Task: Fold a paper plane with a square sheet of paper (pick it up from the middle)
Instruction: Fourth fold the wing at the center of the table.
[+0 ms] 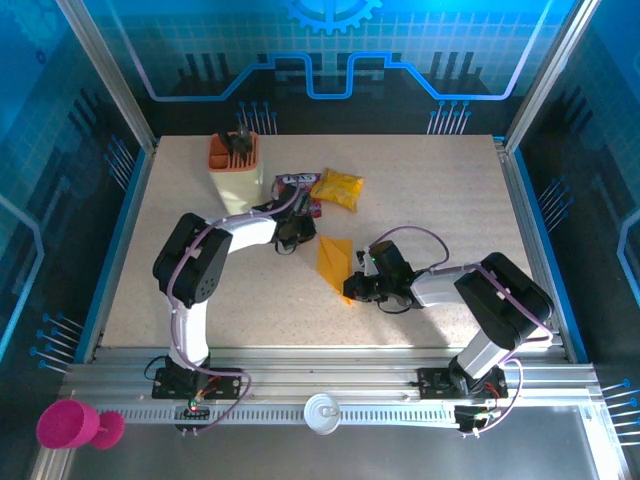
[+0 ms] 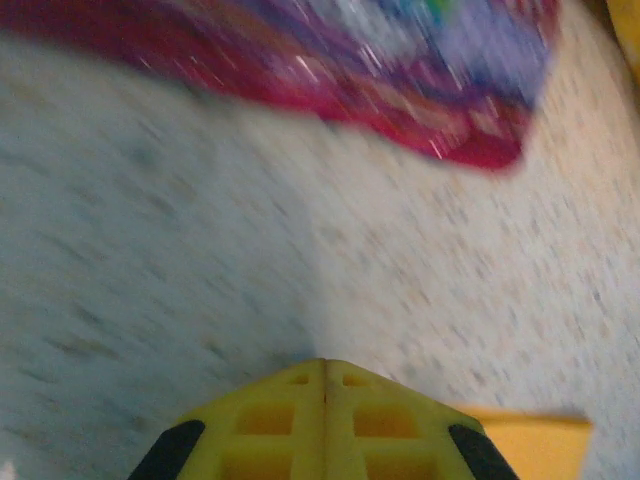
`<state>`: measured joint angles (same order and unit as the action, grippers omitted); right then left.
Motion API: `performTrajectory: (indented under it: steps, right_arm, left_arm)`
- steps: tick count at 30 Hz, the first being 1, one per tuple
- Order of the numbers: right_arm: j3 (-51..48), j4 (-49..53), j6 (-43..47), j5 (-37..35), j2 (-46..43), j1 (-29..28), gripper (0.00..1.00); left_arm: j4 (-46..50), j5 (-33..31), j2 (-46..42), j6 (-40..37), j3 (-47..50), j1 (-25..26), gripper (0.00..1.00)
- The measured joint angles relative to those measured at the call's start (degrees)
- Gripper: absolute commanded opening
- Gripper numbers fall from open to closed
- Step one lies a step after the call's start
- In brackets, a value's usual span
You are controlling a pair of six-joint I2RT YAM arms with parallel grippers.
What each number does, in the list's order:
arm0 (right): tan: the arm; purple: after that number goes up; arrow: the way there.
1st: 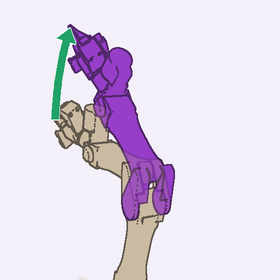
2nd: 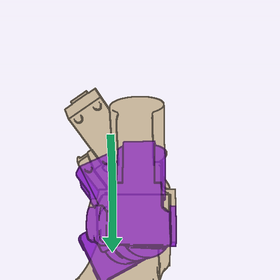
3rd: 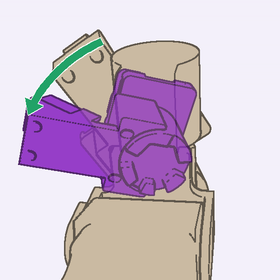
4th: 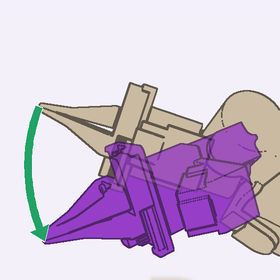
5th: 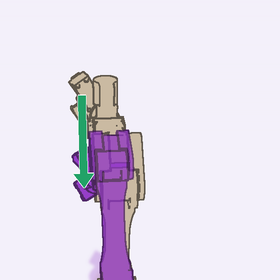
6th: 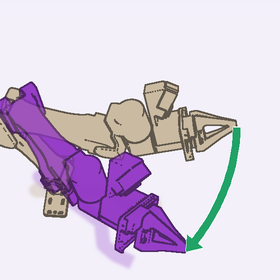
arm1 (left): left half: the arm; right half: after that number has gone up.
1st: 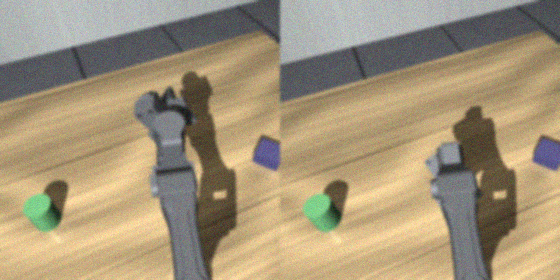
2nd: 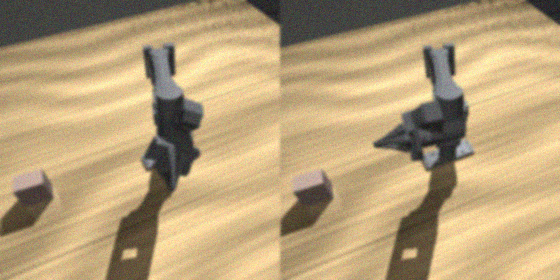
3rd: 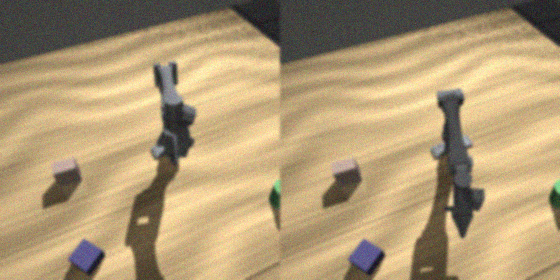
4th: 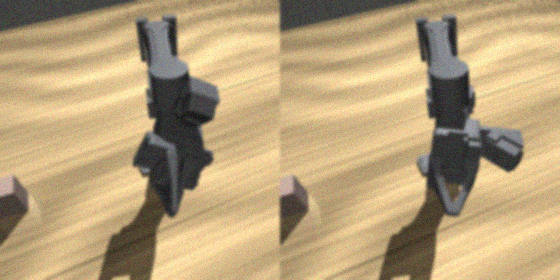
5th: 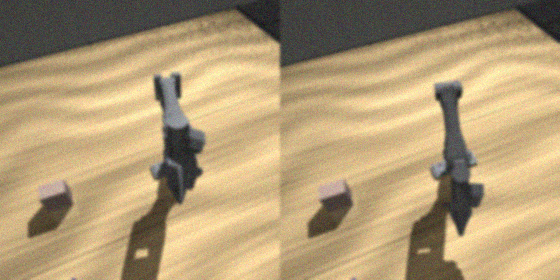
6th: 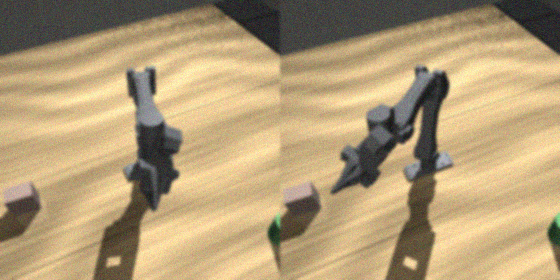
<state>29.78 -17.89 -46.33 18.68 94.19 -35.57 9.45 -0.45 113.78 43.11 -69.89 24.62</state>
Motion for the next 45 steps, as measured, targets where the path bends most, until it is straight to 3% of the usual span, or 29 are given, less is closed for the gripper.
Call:
performTrajectory:
  steps: [6, 11, 17, 24, 33, 45]
  right_arm:
    - [0.0, -0.04, 0.0, 0.24, 0.07, 0.07, 0.0]
    - [-0.02, -0.24, 0.0, 0.63, 0.24, 0.17, 0.0]
    - [-0.07, -0.7, -0.02, 1.33, 0.5, 0.39, 0.0]
    - [-0.07, -0.68, 0.17, 1.42, 0.5, 0.44, 0.0]
    - [-1.51, -2.21, 3.34, 1.07, -0.63, 0.24, 0.0]
    - [-3.56, -2.29, 5.88, -4.79, -4.07, -2.67, 0.0]
  left_arm:
    - [0.68, -0.09, -4.7, -2.12, 1.42, 0.52, 0.0]
    - [-2.67, 3.13, -11.74, -1.99, 5.66, 7.89, 0.0]
    - [-6.84, 5.7, -11.19, 0.48, 9.51, 14.51, 0.0]
    - [-9.38, 6.6, -4.24, 2.8, 10.27, 14.91, 0.0]
    - [-9.57, 5.44, -3.93, 5.03, 10.01, 14.93, 0.0]
    - [-8.83, 5.57, -3.78, 5.7, 9.6, 15.1, 0.0]
